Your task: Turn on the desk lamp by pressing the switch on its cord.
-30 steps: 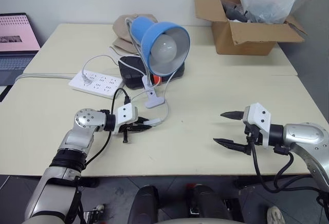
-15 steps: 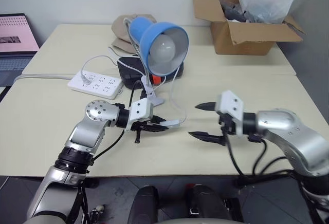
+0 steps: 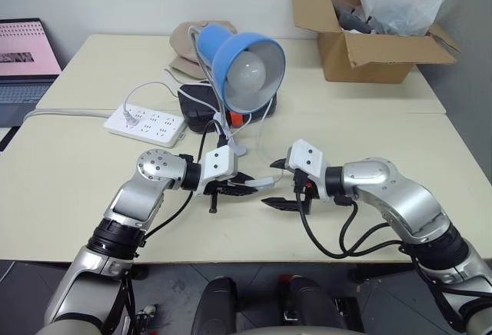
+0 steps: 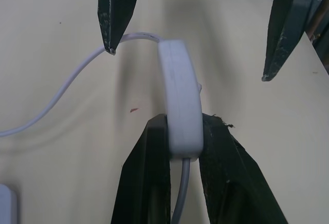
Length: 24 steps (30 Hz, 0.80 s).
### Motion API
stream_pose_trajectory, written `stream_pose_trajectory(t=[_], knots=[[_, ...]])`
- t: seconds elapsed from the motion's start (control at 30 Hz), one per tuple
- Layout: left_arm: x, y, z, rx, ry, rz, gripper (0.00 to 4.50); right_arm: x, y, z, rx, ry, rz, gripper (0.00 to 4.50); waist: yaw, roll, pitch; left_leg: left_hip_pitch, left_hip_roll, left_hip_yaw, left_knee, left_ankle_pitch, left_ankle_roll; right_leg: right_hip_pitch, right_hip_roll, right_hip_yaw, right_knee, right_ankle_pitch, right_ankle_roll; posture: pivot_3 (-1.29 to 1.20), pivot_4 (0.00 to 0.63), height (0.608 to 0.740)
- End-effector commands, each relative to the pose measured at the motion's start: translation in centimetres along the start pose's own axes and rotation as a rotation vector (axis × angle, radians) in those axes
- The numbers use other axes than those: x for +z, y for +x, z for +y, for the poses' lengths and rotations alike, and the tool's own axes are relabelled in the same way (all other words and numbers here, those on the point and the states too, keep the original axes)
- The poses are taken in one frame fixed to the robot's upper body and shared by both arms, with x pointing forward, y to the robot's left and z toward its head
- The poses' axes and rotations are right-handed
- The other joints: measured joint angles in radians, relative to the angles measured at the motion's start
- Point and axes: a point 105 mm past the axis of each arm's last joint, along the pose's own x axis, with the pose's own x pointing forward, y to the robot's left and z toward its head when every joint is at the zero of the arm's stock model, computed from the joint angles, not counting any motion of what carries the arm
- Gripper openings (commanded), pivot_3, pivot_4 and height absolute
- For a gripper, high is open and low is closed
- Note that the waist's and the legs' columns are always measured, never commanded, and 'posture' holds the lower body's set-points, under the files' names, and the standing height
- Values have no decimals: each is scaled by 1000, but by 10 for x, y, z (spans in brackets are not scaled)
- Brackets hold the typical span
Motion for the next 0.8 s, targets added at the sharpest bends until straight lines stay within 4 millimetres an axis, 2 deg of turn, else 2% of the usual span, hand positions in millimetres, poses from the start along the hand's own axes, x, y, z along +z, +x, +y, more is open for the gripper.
stream_pose_trajectory(t=[0.03, 0.33, 0.47, 0.6, 0.63, 0.67, 0.8], knots=[[13, 1, 1, 5, 52, -20, 414, 10, 0, 0, 6, -52, -22, 4500, 0, 0, 0, 0, 0, 0, 0, 0, 0, 0, 0, 0, 0, 0, 0, 0, 150, 740], [16, 2, -1, 4, 59, -29, 414, 7, 6, -2, 1, -52, -13, 4500, 0, 0, 0, 0, 0, 0, 0, 0, 0, 0, 0, 0, 0, 0, 0, 0, 150, 740], [17, 1, -2, 3, 64, -26, 414, 5, 8, -4, -2, -69, -5, 3379, 0, 0, 0, 0, 0, 0, 0, 0, 0, 0, 0, 0, 0, 0, 0, 0, 150, 740], [18, 0, -2, 5, 72, -23, 414, 4, 8, -5, 2, -89, 3, 2401, 0, 0, 0, 0, 0, 0, 0, 0, 0, 0, 0, 0, 0, 0, 0, 0, 150, 740], [18, 0, -2, 6, 72, -22, 414, 4, 8, -5, 3, -92, 4, 2276, 0, 0, 0, 0, 0, 0, 0, 0, 0, 0, 0, 0, 0, 0, 0, 0, 150, 740], [18, 0, -1, 7, 75, -19, 414, 3, 8, -5, 5, -97, 6, 1903, 0, 0, 0, 0, 0, 0, 0, 0, 0, 0, 0, 0, 0, 0, 0, 0, 150, 740], [17, 0, 0, 11, 80, -14, 414, 3, 8, -6, 11, -110, 6, 1101, 0, 0, 0, 0, 0, 0, 0, 0, 0, 0, 0, 0, 0, 0, 0, 0, 150, 740]])
